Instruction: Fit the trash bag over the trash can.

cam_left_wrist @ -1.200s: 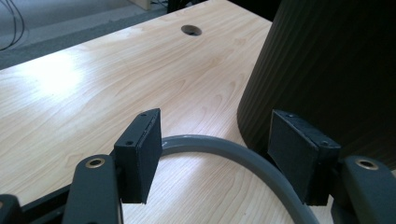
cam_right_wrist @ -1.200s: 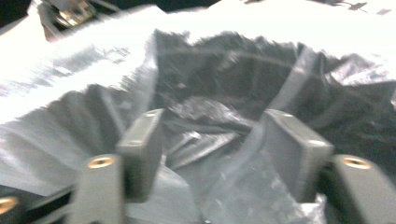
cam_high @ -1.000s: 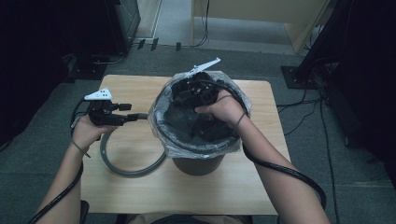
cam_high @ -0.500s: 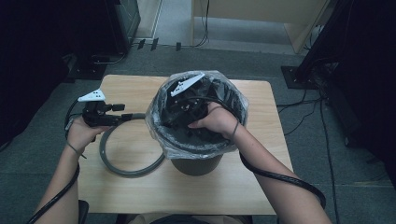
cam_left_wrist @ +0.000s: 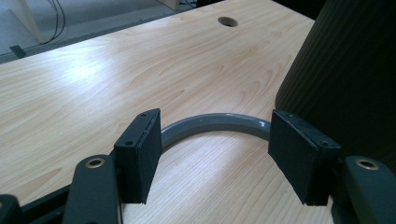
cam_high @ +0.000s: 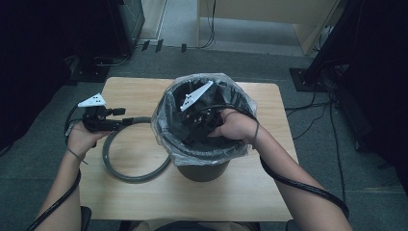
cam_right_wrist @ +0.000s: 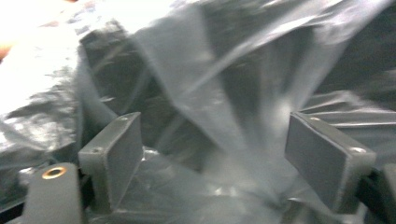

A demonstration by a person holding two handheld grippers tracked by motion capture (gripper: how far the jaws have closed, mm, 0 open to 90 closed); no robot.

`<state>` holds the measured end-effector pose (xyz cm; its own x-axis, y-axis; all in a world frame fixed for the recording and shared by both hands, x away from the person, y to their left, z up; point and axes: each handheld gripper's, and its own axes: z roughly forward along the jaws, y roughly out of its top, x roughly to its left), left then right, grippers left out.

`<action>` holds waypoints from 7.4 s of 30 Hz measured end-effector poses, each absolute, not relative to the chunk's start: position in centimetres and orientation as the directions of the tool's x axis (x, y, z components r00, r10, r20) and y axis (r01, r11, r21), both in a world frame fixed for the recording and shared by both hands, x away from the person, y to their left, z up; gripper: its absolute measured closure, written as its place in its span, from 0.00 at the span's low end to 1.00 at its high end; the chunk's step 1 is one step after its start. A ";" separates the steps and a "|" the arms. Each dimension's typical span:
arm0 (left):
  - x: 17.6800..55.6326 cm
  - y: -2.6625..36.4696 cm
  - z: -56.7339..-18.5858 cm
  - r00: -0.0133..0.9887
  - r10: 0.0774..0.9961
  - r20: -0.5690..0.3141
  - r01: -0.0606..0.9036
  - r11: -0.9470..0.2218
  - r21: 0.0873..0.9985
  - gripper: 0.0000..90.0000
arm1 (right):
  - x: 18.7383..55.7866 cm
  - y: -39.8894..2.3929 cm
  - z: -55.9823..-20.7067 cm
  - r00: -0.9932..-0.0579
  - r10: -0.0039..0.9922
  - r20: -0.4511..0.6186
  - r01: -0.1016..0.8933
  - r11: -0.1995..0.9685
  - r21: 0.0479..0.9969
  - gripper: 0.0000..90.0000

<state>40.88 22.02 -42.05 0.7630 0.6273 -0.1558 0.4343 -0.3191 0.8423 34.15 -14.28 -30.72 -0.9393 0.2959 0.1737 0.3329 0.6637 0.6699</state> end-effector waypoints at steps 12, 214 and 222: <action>41.0 22.8 -43.2 0.761 0.636 -0.124 0.414 -0.330 0.849 0.38 | 38.5 -16.8 -30.6 -0.826 0.557 0.086 0.428 0.521 0.739 0.20; 42.6 25.1 -51.6 0.609 0.793 -0.006 0.535 -0.405 0.742 0.26 | 32.2 -35.5 -49.5 -0.617 0.781 0.095 0.539 0.332 0.775 0.20; 42.7 25.1 -51.6 0.609 0.794 -0.005 0.534 -0.405 0.742 0.26 | 32.7 -35.9 -51.4 -0.621 0.782 0.046 0.548 0.391 0.740 0.19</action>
